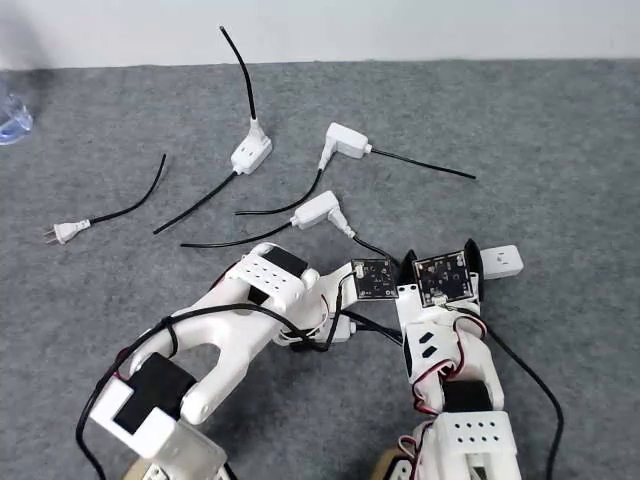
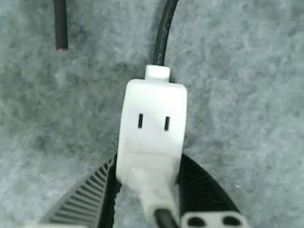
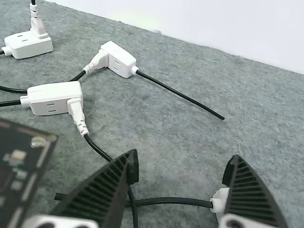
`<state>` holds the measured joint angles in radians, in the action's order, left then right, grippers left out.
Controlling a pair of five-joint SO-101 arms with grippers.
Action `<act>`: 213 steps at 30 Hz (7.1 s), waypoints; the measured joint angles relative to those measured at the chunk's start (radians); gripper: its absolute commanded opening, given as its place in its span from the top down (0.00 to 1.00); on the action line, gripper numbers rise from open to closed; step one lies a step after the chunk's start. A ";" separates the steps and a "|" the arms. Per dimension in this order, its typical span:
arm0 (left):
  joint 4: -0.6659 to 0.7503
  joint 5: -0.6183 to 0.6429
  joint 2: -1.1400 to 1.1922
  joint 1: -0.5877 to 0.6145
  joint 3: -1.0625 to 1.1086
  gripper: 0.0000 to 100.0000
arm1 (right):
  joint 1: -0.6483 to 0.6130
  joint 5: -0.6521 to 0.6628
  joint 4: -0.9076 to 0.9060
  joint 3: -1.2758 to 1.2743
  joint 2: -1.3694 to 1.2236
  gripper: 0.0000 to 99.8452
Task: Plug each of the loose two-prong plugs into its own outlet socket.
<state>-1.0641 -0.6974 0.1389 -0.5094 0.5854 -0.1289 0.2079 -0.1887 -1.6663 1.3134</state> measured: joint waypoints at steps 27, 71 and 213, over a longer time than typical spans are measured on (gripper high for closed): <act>0.158 0.069 -0.219 0.674 -0.175 0.72 | -0.018 0.021 0.034 0.000 0.000 0.73; 0.350 -0.190 0.508 1.174 -0.740 0.75 | -0.081 0.106 0.044 0.000 0.000 0.73; 0.028 0.430 -1.936 0.919 1.106 0.61 | 0.465 1.583 -1.166 1.818 -1.800 0.72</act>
<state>-1.0365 -0.2677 -1.7975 0.4097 1.6916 0.3360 1.7914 -1.3548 0.1519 -0.4864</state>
